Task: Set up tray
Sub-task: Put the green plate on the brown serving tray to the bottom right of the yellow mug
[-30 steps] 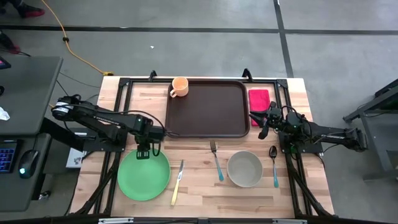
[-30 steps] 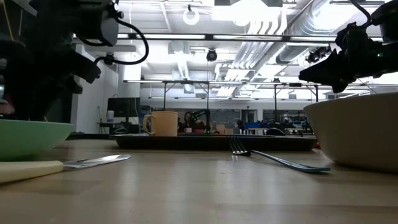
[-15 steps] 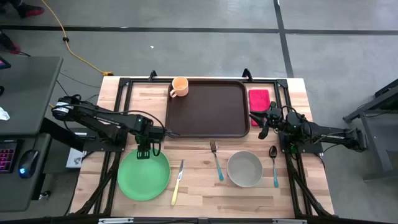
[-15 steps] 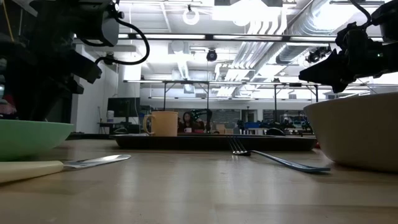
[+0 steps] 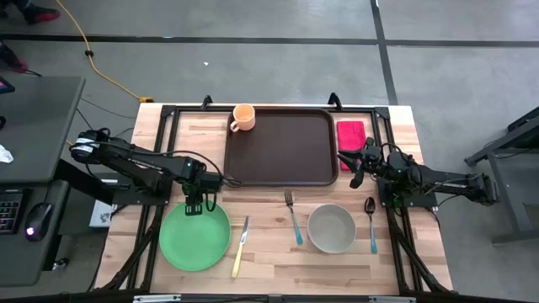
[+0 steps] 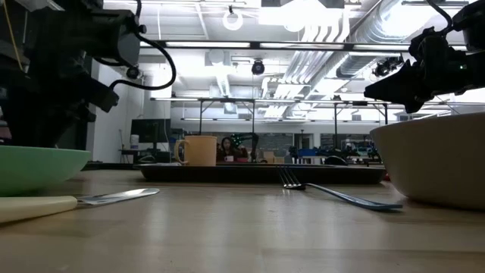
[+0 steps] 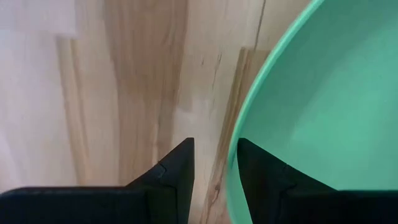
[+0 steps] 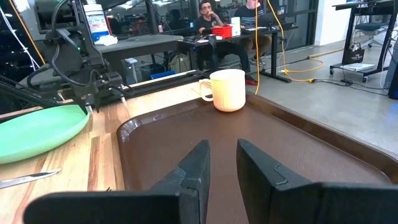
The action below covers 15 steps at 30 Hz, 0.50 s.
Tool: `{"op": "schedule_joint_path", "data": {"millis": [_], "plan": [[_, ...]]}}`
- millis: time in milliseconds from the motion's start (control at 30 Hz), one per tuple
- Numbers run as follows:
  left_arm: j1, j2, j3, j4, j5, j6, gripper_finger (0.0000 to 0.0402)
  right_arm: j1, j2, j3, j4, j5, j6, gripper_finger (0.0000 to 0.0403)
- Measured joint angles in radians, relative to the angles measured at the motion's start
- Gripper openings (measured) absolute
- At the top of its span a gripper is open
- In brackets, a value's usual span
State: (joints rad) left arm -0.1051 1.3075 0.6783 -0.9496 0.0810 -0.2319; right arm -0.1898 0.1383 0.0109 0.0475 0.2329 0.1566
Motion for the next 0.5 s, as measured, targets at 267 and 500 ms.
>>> {"op": "schedule_joint_path", "data": {"millis": [267,500], "plan": [[0.000,0.000,-0.012,0.009,0.017,-0.009,0.0107,0.000,0.000,0.000,0.000,0.000,0.001,0.0057],[0.000,-0.001,-0.012,0.006,0.024,-0.007,0.0035,0.000,0.000,0.000,0.000,0.000,0.002,0.0057]]}}
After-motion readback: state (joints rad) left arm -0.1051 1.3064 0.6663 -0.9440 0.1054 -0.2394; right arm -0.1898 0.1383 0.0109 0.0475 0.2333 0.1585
